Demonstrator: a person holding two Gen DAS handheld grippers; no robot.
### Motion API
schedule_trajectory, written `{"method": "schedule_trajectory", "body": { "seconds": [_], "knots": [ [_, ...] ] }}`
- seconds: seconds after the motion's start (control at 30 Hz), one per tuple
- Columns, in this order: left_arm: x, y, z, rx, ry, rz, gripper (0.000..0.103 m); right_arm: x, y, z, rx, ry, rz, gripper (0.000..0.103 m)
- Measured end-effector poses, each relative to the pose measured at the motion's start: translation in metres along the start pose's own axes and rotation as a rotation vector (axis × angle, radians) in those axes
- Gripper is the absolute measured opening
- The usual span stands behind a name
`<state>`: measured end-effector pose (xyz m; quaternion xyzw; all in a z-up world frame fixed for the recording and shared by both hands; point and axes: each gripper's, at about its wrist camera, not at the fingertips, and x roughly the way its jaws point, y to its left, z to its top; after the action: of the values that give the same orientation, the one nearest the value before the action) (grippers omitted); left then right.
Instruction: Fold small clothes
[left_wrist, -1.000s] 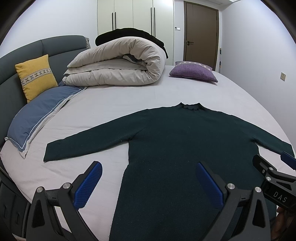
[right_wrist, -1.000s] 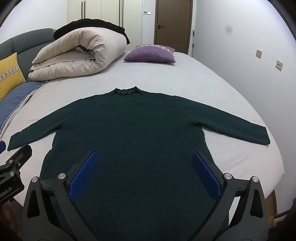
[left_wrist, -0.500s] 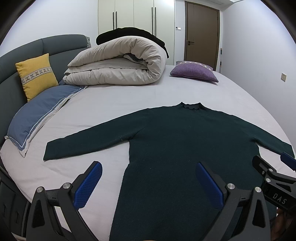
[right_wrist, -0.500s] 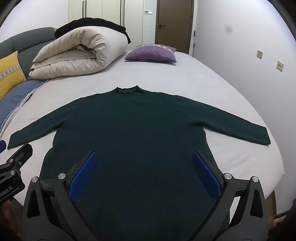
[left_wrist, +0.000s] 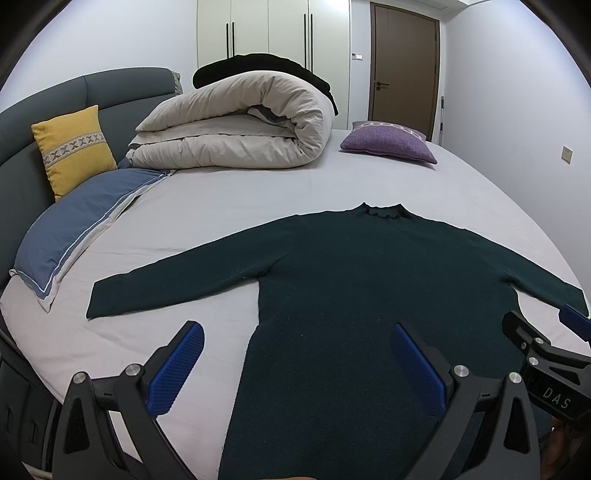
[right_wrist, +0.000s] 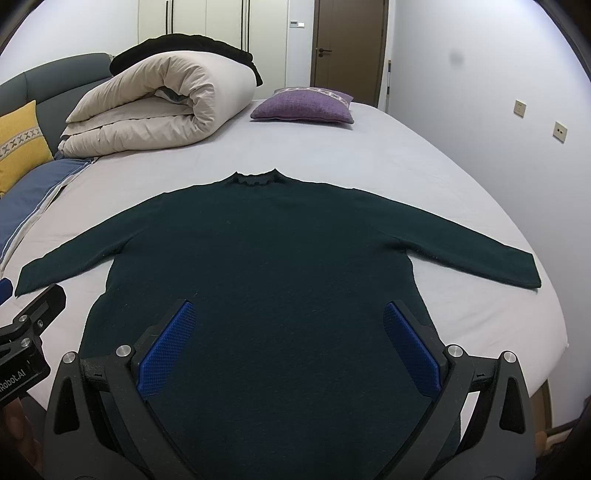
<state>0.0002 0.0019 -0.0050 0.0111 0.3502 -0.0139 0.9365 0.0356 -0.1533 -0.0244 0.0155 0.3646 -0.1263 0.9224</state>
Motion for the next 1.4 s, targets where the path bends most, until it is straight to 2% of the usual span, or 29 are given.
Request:
{"method": "schedule_trajectory", "body": {
  "seconds": [0.7, 0.93, 1.0, 1.1, 1.27, 1.4],
  "knots": [
    [0.005, 0.0, -0.005, -0.01, 0.011, 0.018, 0.103, 0.003, 0.003, -0.001, 0.004, 0.008, -0.005, 0.103],
    [0.006, -0.01, -0.005, 0.025, -0.023, 0.048, 0.103, 0.011, -0.008, 0.0, 0.027, 0.018, 0.008, 0.103],
    [0.011, -0.012, -0.005, 0.042, -0.016, 0.042, 0.103, 0.018, -0.028, 0.004, 0.07, 0.021, 0.031, 0.103],
    [0.027, -0.013, -0.004, 0.048, 0.043, 0.028, 0.103, 0.029, -0.081, 0.007, 0.196, 0.011, 0.069, 0.103],
    [0.06, -0.016, -0.004, 0.02, 0.151, -0.019, 0.103, 0.057, -0.232, -0.011, 0.556, -0.013, 0.099, 0.102],
    [0.079, -0.023, -0.001, -0.007, 0.146, -0.047, 0.103, 0.08, -0.359, -0.052, 0.877, -0.011, 0.073, 0.093]
  ]
}}
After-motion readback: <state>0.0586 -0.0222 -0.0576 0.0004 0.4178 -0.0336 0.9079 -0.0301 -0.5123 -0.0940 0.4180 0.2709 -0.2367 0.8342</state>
